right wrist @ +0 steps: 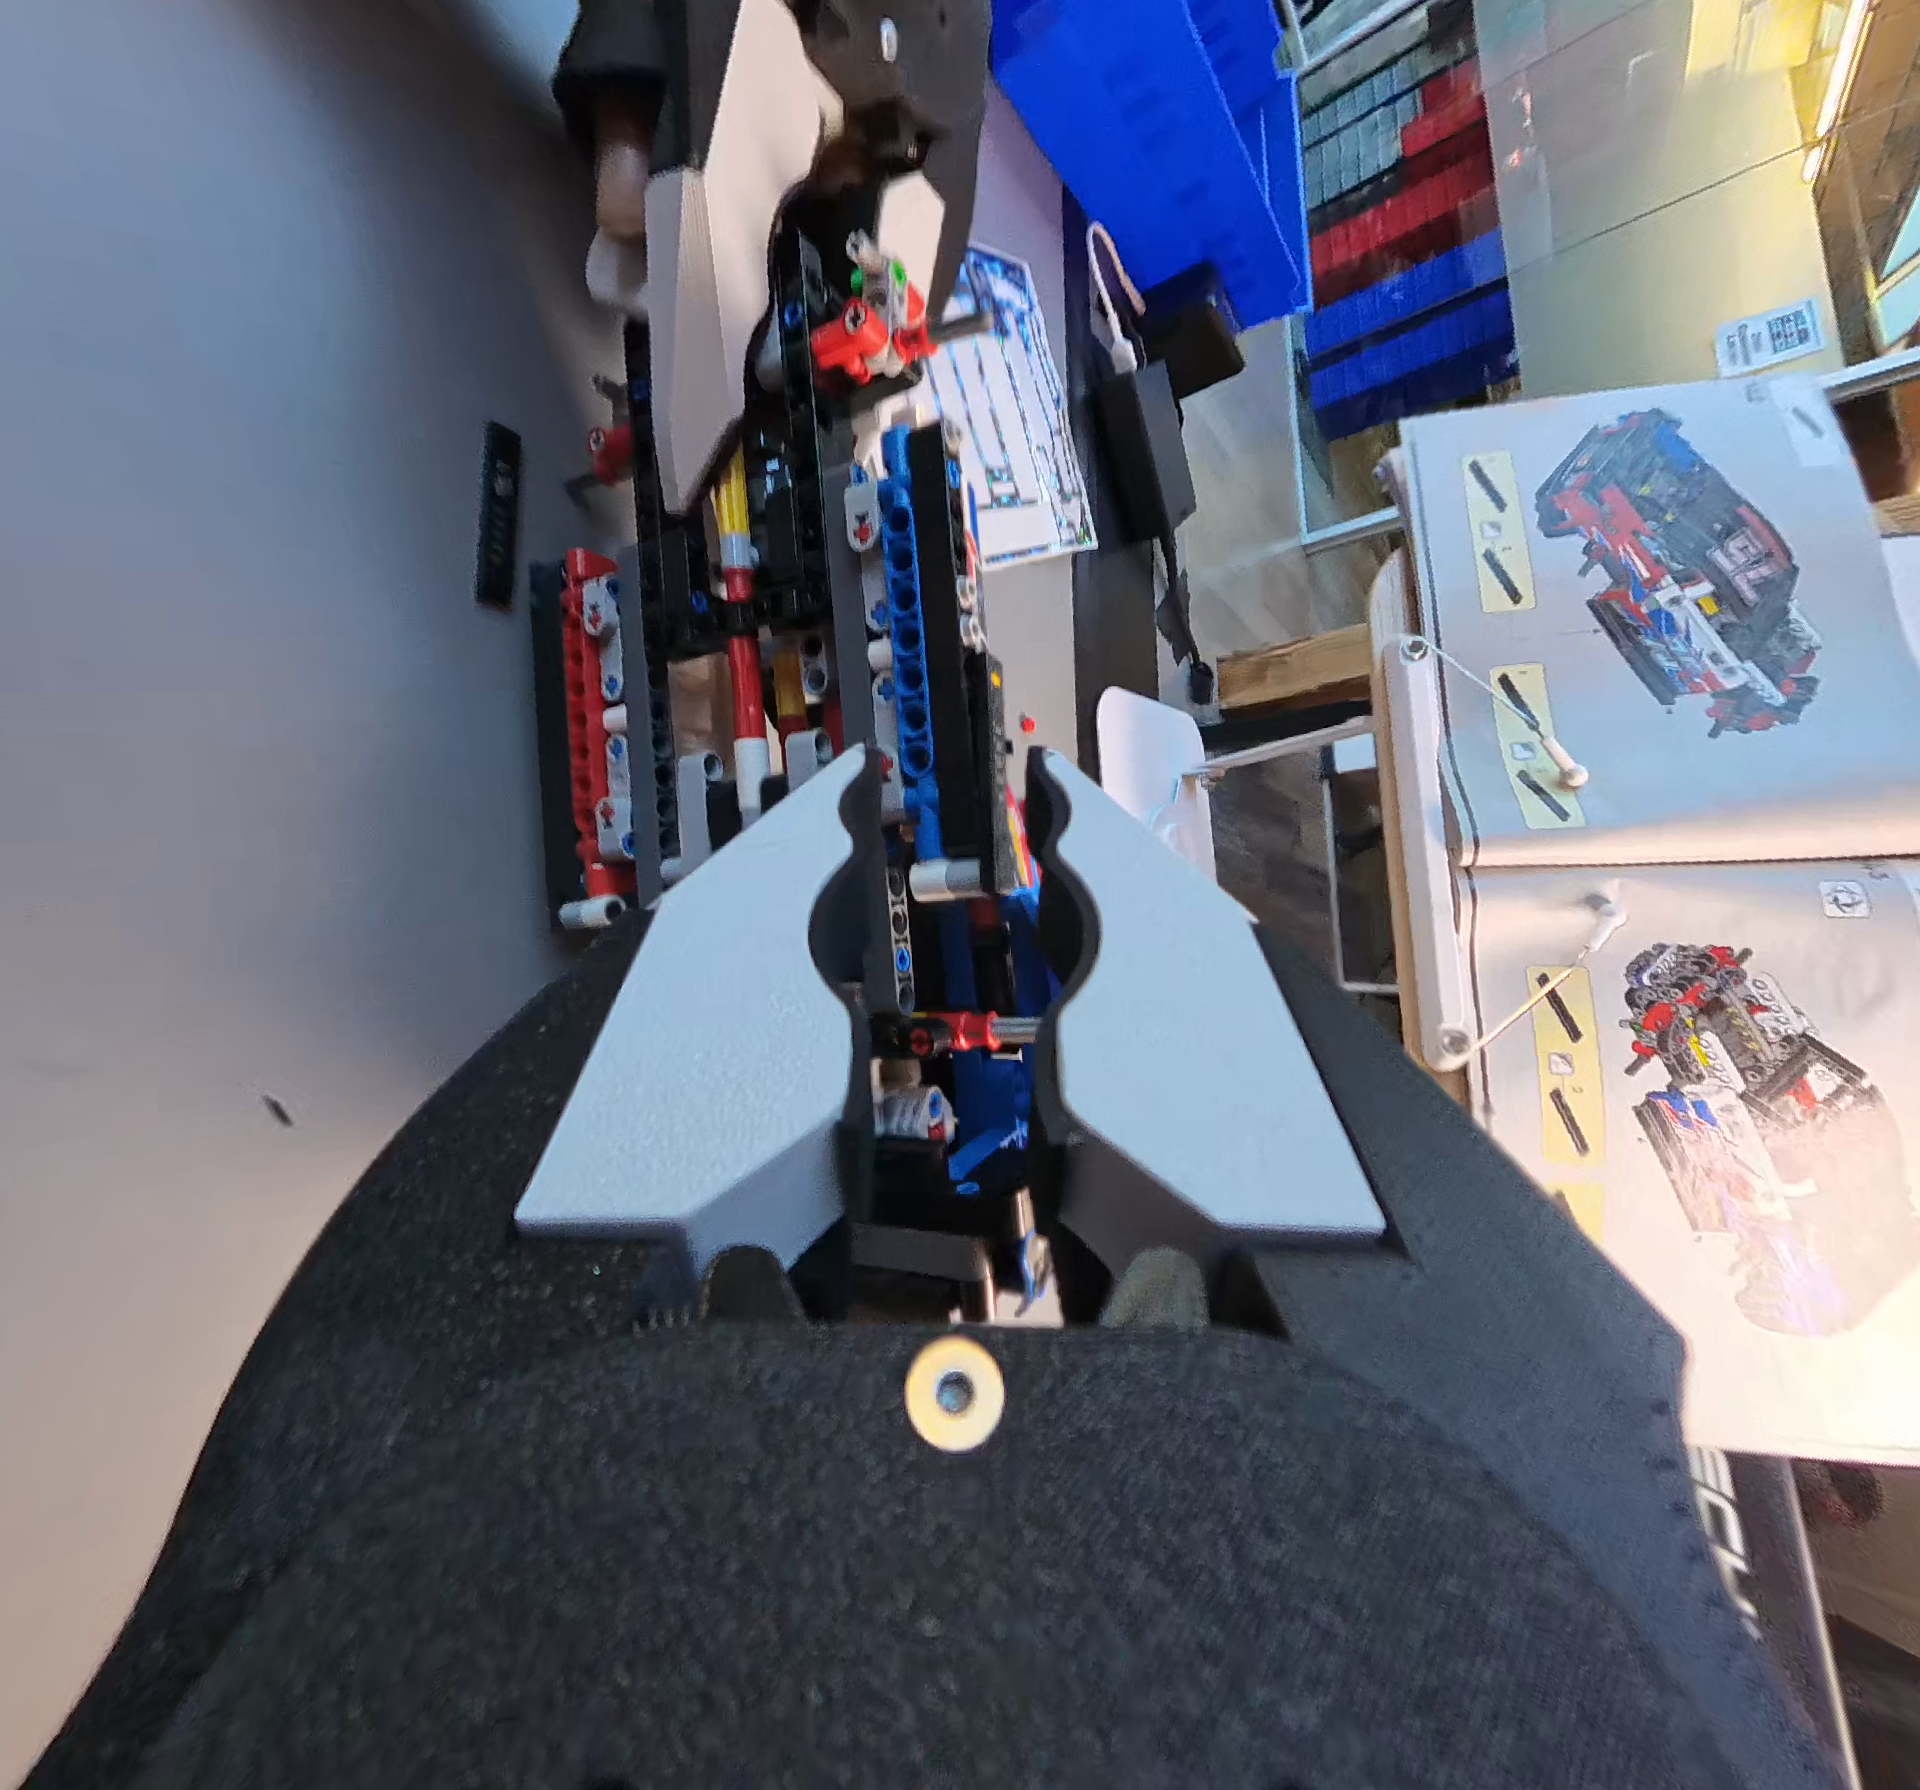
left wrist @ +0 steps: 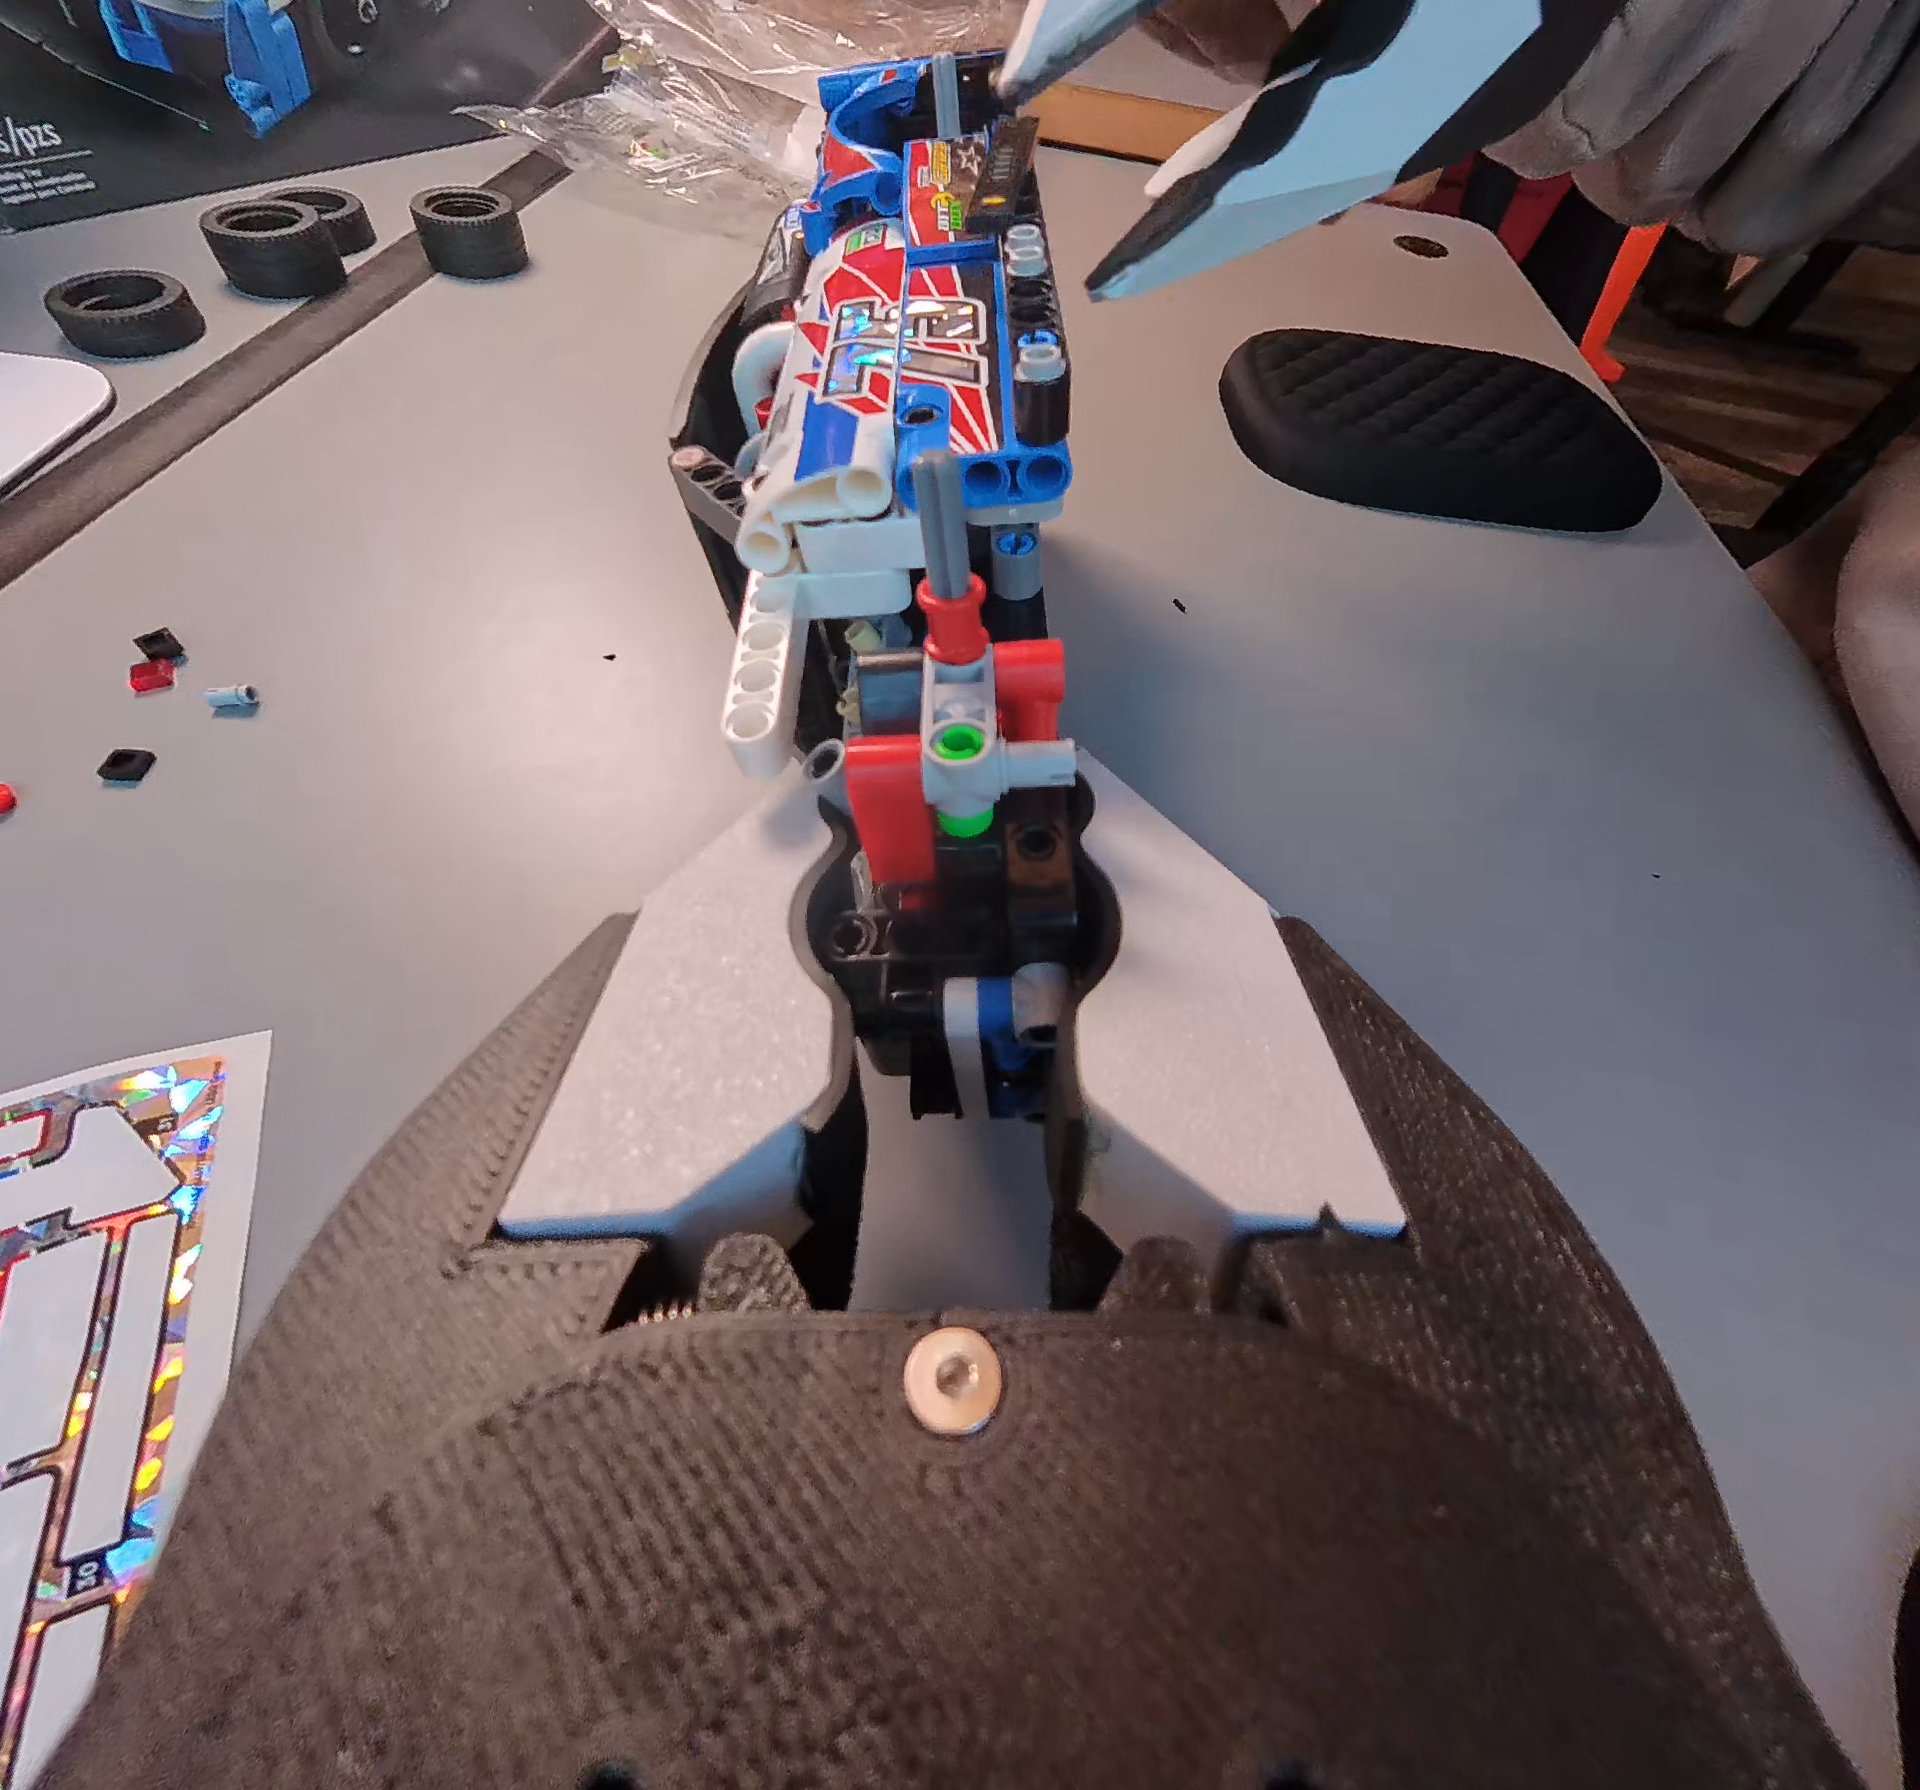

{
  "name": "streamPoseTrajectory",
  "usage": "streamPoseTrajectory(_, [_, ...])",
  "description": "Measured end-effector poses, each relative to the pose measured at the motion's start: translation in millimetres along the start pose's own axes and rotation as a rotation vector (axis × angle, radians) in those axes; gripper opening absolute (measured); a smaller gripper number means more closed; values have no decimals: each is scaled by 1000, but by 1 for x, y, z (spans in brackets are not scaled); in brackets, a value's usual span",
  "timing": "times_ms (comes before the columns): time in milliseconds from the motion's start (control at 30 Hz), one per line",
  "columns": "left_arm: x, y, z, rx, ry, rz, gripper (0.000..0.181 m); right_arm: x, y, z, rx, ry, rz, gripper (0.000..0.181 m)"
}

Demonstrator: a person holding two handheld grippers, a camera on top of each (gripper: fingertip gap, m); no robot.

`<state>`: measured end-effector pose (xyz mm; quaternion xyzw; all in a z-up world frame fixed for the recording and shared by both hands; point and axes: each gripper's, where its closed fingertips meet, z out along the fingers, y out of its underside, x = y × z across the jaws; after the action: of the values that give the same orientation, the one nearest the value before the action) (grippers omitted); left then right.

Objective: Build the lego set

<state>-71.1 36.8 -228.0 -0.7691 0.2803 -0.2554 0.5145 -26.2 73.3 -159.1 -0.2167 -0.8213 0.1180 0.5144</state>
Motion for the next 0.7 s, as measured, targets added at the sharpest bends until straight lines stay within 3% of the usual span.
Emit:
streamPoseTrajectory(167, [0,0,0,0,0,3,33,-2,-7,8,-8,-22,-22,28])
streamPoseTrajectory(267, [1,0,0,0,-3,11,33,0,-8,9,14,-76,73,31])
streamPoseTrajectory(467, [1,0,0,3,-4,25,33,6,-6,-2,13,-365,329,15])
streamPoseTrajectory(700, [3,0,0,-2,-8,54,33,0,-2,-2,-49,-607,386,7])
